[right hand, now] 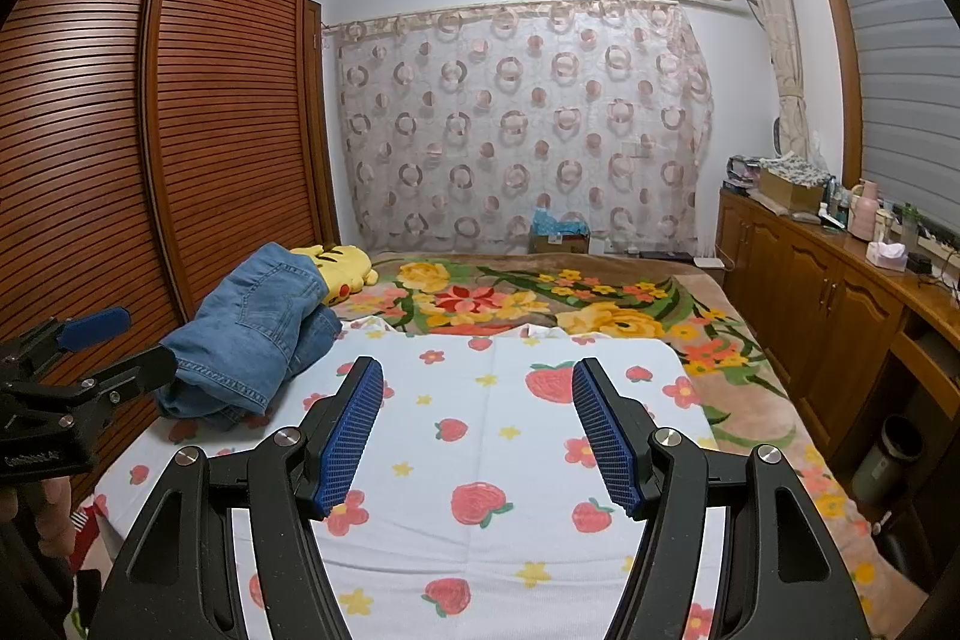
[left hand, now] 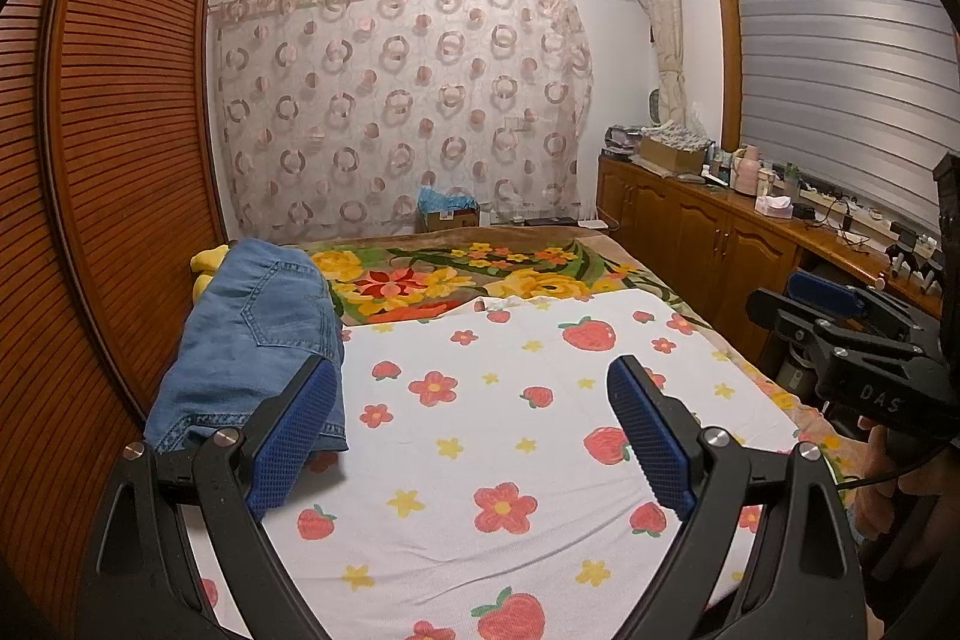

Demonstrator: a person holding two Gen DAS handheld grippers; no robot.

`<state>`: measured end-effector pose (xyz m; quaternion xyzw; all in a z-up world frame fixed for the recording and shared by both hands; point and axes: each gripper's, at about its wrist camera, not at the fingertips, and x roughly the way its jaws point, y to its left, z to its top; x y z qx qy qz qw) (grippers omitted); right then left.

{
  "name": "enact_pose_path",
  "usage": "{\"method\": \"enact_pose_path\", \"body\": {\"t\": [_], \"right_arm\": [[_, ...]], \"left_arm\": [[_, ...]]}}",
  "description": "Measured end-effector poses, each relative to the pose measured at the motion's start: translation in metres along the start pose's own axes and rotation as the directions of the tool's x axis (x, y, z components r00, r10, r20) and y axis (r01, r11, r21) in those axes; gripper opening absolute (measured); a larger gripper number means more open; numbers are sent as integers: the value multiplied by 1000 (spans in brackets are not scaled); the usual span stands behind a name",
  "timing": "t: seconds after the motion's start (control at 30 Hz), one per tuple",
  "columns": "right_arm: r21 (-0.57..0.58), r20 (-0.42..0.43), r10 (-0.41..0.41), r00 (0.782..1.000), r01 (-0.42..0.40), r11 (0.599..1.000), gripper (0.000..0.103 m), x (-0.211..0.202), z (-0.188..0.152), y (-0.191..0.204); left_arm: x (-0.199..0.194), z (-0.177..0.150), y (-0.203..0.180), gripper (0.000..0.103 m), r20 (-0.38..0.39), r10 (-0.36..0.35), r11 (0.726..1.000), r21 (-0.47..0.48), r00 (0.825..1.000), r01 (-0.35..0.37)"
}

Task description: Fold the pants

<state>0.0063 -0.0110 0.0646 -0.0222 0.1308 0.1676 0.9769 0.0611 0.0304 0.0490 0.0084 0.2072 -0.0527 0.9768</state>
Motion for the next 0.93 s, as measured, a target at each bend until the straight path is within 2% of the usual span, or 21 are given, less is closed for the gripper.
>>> {"method": "enact_pose_path", "body": {"t": [0.93], "right_arm": [[1, 2, -4, 1000, 4, 1000, 68, -1, 1, 3]], "left_arm": [[-1, -3, 2, 92, 3, -1, 1000, -4, 1000, 1]]}}
